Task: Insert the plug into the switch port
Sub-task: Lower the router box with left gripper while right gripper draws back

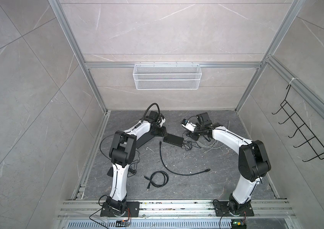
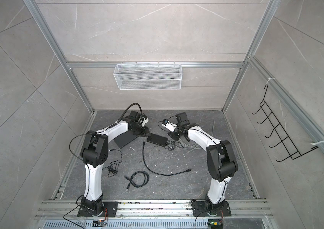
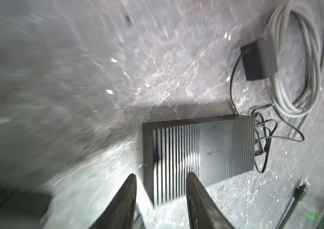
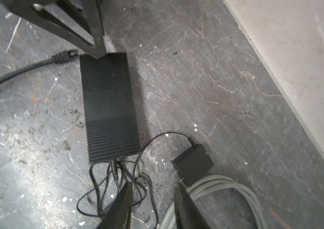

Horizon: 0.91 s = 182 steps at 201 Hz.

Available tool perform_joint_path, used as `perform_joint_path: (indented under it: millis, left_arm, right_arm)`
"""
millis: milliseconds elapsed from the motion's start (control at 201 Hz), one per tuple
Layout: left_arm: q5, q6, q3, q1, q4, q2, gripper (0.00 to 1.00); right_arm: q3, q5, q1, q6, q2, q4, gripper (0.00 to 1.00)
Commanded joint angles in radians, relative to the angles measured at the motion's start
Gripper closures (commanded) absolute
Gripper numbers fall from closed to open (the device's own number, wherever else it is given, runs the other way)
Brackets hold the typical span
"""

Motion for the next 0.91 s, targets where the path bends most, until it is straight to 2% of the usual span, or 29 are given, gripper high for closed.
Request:
perform_joint_path:
  millis: [0,154,398,557,722,901]
  left_arm:
    - [-0.104,-0.071,-0.037,-0.008,0.027,-0.117,0.56]
    - [-0.226,-0.150,-0.163,-0.041,0.045,-0.200,0.55]
    - [-0.395,-0.270,-0.330,-0.132,0.052,-0.263,0.55]
    - [-0.390,-0.302,-0.419,-0.149,0.112,-0.298,0.55]
    - [-0.400,-0.316,-0.440,-0.151,0.122,-0.323,0.55]
    - [-0.409,-0.303,-0.449,-0.151,0.121,-0.354,0.55]
  right_arm:
    - [0.027,0.024,-0.008,0.225,0.002,-0.005,0.63]
    - [0.018,0.083,-0.009,0.444,0.001,0.006,0.63]
    - [-0.027,0.130,-0.007,0.604,-0.039,-0.018,0.64]
    - [-0.070,0.081,-0.007,0.769,-0.059,-0.034,0.65]
    - [-0.116,0.003,-0.006,1.002,-0.025,-0.019,0.69]
    - [-0.230,-0.021,0.015,1.179,-0.051,0.091,0.66]
